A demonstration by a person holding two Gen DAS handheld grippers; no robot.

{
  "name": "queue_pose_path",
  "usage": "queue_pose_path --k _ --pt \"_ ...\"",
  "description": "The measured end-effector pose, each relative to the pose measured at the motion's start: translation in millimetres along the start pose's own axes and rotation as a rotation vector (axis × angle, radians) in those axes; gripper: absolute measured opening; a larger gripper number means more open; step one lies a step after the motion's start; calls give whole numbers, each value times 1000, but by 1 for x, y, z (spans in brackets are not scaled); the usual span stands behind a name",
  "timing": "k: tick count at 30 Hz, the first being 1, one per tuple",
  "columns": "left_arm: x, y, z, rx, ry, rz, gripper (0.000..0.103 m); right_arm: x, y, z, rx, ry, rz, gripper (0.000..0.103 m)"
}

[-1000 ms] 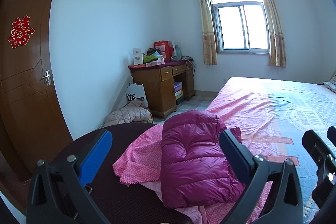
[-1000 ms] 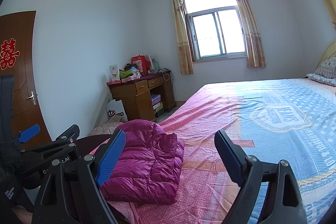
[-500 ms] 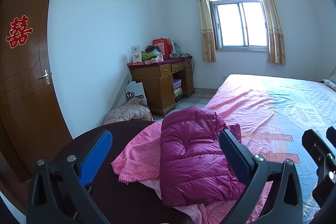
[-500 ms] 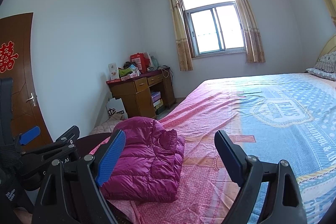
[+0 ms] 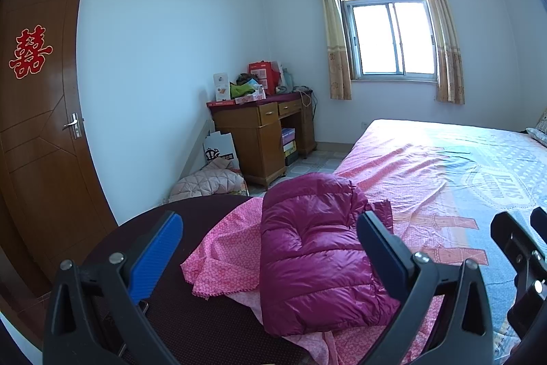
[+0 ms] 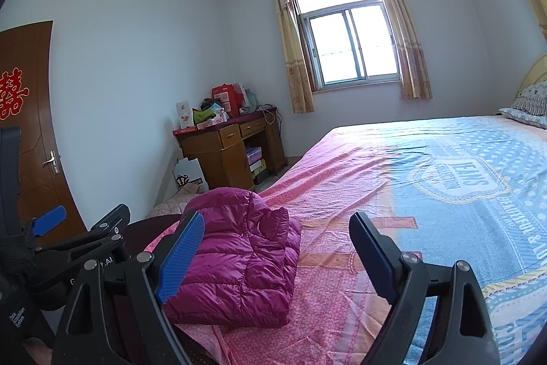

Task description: Fold large clothes

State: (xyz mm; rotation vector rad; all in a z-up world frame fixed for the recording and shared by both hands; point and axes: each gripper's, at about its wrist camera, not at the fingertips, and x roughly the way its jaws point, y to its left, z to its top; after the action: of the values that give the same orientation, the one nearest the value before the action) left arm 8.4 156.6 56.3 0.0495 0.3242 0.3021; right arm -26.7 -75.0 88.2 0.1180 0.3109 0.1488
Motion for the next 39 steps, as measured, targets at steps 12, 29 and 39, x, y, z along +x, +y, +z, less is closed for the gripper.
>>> queue_pose_path --k 12,29,39 --pt "0 1 0 0 -8 -9 103 1 0 -1 -1 3 0 87" --pt "7 10 1 1 14 -20 103 4 4 -7 0 14 -6 87" --pt "14 13 -2 -13 42 -50 103 4 4 -8 1 17 -8 87"
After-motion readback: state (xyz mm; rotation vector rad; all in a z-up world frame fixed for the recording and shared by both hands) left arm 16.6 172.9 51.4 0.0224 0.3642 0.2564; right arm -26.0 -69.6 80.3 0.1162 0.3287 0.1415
